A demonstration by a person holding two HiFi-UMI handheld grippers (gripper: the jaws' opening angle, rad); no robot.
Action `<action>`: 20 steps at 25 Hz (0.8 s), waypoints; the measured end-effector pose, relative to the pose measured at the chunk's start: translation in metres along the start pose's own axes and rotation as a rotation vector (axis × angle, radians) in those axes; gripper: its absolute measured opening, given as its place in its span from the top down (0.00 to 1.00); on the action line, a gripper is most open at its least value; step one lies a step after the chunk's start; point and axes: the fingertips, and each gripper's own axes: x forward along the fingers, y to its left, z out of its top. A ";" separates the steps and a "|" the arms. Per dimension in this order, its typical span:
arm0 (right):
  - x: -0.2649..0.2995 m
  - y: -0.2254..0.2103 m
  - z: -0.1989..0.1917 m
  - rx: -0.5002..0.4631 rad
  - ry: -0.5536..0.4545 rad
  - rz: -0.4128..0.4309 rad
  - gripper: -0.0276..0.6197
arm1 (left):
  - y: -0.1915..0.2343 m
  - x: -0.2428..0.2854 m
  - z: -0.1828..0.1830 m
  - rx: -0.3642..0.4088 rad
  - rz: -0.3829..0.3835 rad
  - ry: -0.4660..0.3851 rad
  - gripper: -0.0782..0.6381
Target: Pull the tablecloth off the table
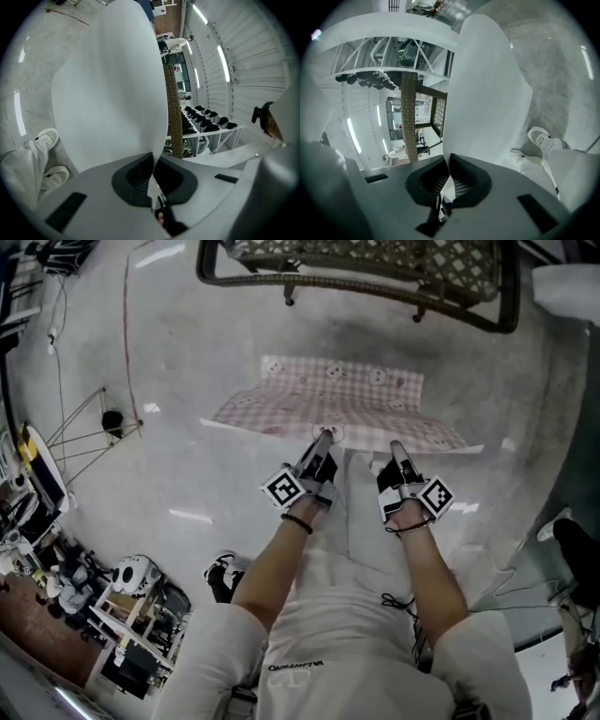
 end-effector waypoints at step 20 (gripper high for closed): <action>-0.013 0.067 -0.004 -0.044 -0.015 0.135 0.94 | -0.070 -0.001 0.024 0.019 -0.226 -0.030 0.89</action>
